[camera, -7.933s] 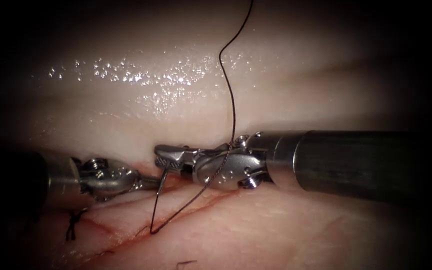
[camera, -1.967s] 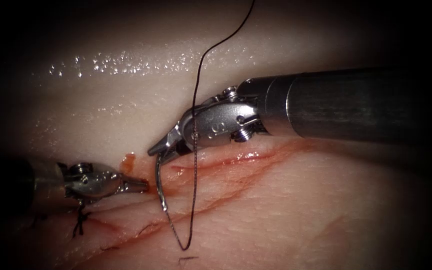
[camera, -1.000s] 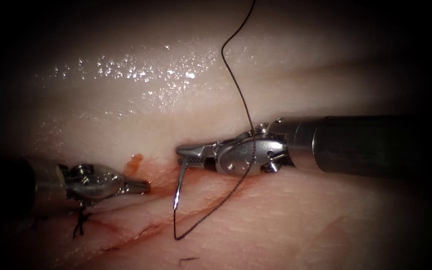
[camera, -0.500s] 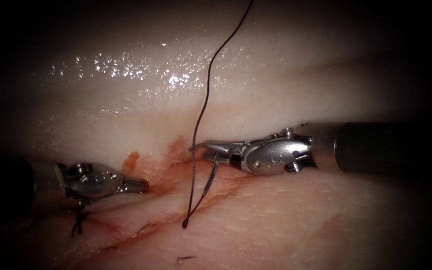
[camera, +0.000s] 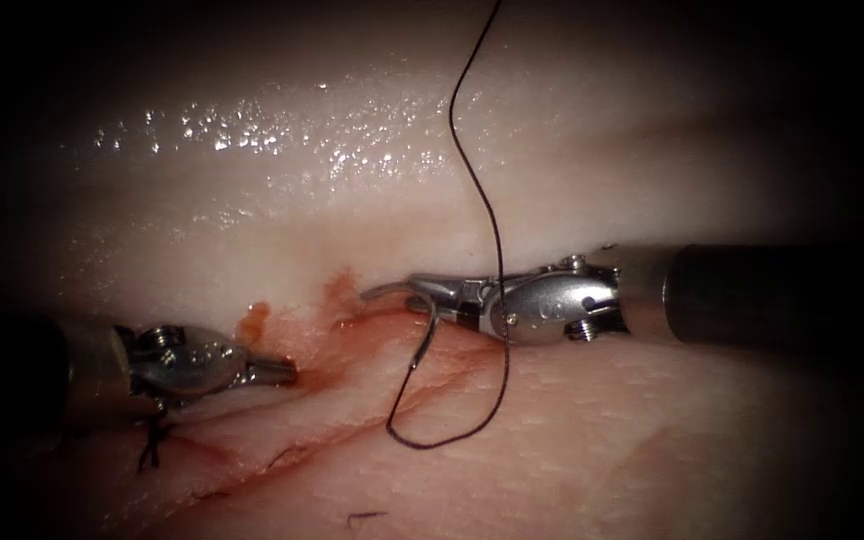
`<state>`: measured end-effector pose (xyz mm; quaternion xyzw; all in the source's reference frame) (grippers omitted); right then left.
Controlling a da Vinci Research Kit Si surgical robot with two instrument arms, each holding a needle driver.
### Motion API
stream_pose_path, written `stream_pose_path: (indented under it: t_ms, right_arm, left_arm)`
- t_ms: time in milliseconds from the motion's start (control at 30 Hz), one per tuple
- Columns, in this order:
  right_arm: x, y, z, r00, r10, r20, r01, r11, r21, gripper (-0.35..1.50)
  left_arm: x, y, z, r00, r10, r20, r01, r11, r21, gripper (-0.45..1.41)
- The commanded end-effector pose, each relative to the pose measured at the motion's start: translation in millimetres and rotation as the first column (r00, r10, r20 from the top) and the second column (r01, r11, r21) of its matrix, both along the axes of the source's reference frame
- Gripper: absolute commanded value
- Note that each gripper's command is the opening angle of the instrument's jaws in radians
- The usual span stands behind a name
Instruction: Wound Closure
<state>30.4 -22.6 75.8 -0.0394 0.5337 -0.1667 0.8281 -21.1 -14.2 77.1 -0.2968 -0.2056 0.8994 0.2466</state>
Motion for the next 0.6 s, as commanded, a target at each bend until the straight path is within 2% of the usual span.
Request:
stream_pose_path:
  t_ms: [33, 100, 300, 600]
  right_arm:
    - [1.8, 0.3, -0.4, 1.0, -0.007, -0.015, 0.007, 1.0, 0.001, -0.35]
    - [3.1, 0.7, -1.4, 0.999, -0.03, -0.039, 0.03, 1.0, -0.001, -0.35]
    - [4.5, 1.3, -2.3, 0.998, -0.018, -0.052, 0.018, 1.0, -0.004, -0.35]
    - [4.7, 1.1, -1.9, 0.998, -0.02, -0.056, 0.019, 1.0, -0.007, -0.35]
  left_arm:
    - [-0.5, -0.2, 0.6, 1.0, 0.0, 0.001, 0.0, 1.0, 0.0, -0.45]
    - [-0.5, -0.3, 0.6, 1.0, 0.0, 0.001, 0.0, 1.0, 0.0, -0.45]
    - [-0.6, -0.3, 0.6, 1.0, 0.0, 0.001, 0.0, 1.0, 0.0, -0.45]
    - [-0.5, -0.3, 0.6, 1.0, 0.0, 0.001, 0.0, 1.0, 0.0, -0.45]
